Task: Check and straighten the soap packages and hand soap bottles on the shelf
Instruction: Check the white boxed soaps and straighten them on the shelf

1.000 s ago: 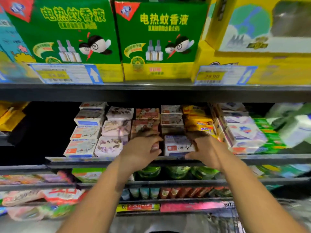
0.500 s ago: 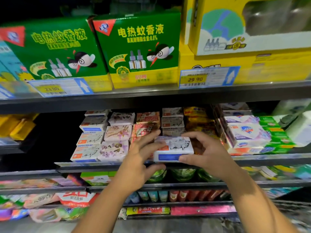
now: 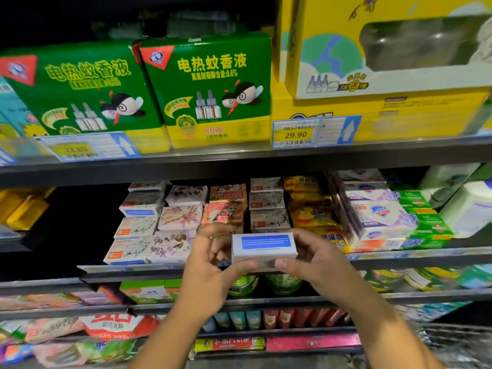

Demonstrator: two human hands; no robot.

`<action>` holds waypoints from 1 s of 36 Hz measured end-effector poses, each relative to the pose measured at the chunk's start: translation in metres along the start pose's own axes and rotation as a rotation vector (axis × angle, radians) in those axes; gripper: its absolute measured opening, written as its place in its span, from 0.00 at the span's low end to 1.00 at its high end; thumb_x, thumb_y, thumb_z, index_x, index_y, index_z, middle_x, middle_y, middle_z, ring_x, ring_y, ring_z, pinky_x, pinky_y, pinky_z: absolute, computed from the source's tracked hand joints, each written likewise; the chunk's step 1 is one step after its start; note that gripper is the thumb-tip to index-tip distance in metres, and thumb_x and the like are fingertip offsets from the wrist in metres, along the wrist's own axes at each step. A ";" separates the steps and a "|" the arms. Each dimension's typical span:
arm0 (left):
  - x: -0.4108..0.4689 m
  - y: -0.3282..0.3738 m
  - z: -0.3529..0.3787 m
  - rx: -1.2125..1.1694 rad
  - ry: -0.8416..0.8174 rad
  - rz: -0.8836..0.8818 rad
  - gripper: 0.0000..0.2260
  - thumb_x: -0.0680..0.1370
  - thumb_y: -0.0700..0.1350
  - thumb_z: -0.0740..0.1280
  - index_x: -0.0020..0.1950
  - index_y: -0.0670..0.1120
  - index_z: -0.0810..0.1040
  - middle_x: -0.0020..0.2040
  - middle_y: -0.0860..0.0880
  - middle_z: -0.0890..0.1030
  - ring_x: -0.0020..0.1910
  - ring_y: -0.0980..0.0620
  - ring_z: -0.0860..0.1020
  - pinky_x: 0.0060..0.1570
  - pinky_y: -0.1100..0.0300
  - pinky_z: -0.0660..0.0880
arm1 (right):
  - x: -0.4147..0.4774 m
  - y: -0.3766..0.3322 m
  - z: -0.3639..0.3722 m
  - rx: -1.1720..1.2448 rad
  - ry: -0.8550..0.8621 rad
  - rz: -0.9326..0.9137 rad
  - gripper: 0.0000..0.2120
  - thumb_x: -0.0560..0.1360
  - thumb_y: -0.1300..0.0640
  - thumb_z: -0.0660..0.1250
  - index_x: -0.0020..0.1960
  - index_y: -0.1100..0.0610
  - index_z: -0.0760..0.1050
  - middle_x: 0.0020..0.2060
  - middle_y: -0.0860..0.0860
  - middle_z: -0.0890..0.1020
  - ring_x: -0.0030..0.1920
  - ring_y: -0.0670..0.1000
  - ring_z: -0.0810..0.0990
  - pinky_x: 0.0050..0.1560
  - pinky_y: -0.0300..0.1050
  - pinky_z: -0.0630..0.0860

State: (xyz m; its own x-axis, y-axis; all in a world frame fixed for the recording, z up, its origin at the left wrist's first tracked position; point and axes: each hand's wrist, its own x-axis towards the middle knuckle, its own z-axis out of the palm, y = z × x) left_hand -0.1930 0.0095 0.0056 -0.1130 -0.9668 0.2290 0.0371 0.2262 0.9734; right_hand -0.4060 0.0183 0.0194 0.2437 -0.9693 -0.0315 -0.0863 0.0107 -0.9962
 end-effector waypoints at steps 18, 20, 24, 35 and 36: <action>0.010 -0.004 -0.018 0.016 -0.162 -0.131 0.43 0.57 0.57 0.83 0.68 0.51 0.71 0.53 0.51 0.84 0.49 0.51 0.83 0.48 0.60 0.79 | 0.015 -0.019 0.007 0.235 0.157 0.277 0.12 0.78 0.50 0.68 0.55 0.57 0.79 0.39 0.57 0.85 0.29 0.54 0.80 0.27 0.44 0.75; 0.011 -0.001 -0.021 0.186 -0.195 -0.071 0.42 0.59 0.51 0.84 0.69 0.65 0.70 0.59 0.59 0.80 0.49 0.50 0.81 0.52 0.58 0.79 | 0.016 -0.020 0.005 0.288 0.146 0.310 0.14 0.77 0.48 0.68 0.55 0.58 0.80 0.39 0.58 0.85 0.27 0.53 0.78 0.24 0.41 0.73; 0.016 0.004 -0.020 0.473 -0.161 0.228 0.33 0.67 0.34 0.79 0.64 0.62 0.75 0.69 0.63 0.72 0.67 0.56 0.74 0.61 0.64 0.74 | 0.016 -0.021 0.006 0.344 0.093 0.334 0.13 0.77 0.46 0.67 0.49 0.54 0.85 0.38 0.59 0.85 0.25 0.52 0.76 0.21 0.40 0.72; 0.007 0.008 -0.007 0.136 -0.003 -0.088 0.14 0.72 0.29 0.69 0.54 0.42 0.77 0.42 0.58 0.85 0.40 0.63 0.81 0.39 0.70 0.76 | 0.015 -0.013 -0.001 0.142 0.023 0.334 0.31 0.70 0.32 0.59 0.58 0.56 0.79 0.46 0.57 0.87 0.48 0.57 0.86 0.50 0.53 0.82; 0.007 0.008 -0.006 0.117 0.020 -0.099 0.11 0.72 0.35 0.70 0.54 0.42 0.77 0.42 0.56 0.85 0.40 0.62 0.81 0.40 0.69 0.76 | 0.015 -0.013 -0.001 0.208 0.023 0.316 0.29 0.71 0.35 0.61 0.59 0.55 0.79 0.49 0.56 0.87 0.51 0.56 0.86 0.53 0.54 0.81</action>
State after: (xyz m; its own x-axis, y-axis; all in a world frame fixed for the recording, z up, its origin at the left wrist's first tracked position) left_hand -0.1873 0.0041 0.0152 -0.0903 -0.9871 0.1325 -0.0895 0.1406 0.9860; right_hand -0.4026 0.0038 0.0320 0.2144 -0.9154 -0.3408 0.0445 0.3577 -0.9328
